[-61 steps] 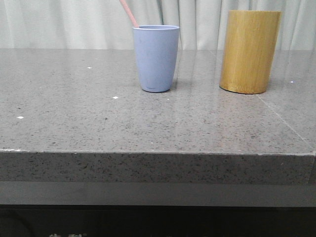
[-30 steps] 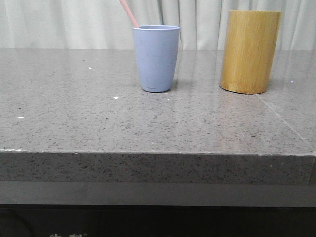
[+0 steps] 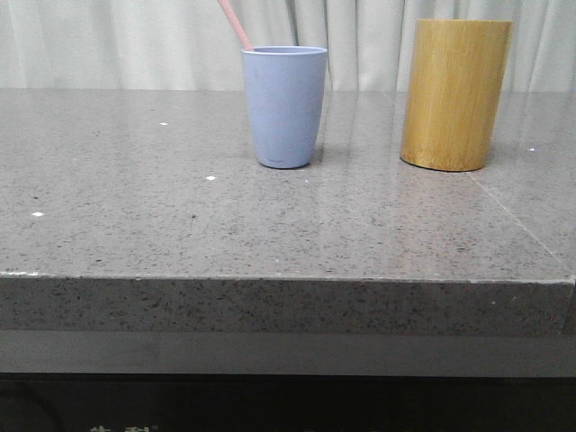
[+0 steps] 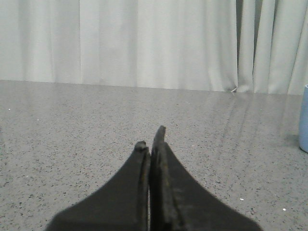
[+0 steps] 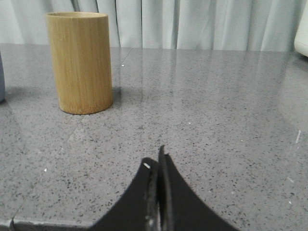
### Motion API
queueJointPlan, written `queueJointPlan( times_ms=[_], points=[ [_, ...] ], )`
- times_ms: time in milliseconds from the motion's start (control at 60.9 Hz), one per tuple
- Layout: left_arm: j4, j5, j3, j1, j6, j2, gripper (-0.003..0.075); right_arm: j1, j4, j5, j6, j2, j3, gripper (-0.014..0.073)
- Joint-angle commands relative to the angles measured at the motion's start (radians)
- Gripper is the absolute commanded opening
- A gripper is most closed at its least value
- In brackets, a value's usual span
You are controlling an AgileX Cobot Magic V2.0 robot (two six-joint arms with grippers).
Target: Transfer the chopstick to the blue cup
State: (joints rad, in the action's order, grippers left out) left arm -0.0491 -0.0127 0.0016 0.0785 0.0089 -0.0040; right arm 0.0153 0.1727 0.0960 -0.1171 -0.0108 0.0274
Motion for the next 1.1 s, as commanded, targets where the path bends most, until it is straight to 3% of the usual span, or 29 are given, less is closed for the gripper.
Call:
queueJointPlan(
  times_ms=[0, 197, 525, 1084],
  points=[
    [-0.002, -0.085, 0.01, 0.008, -0.009, -0.025, -0.0019, 0.0, -0.042, -0.096, 0.06, -0.022, -0.005, -0.0069],
    [-0.002, -0.085, 0.01, 0.008, -0.009, -0.025, -0.0019, -0.001, -0.158, -0.096, 0.218, -0.022, -0.005, -0.0069],
    [-0.002, -0.085, 0.01, 0.008, -0.009, -0.025, -0.0019, -0.092, -0.151, -0.096, 0.217, -0.022, -0.005, -0.0069],
    [-0.002, -0.085, 0.01, 0.008, -0.009, -0.025, -0.0019, -0.04, -0.149, -0.096, 0.213, -0.022, -0.005, -0.0069]
  ],
)
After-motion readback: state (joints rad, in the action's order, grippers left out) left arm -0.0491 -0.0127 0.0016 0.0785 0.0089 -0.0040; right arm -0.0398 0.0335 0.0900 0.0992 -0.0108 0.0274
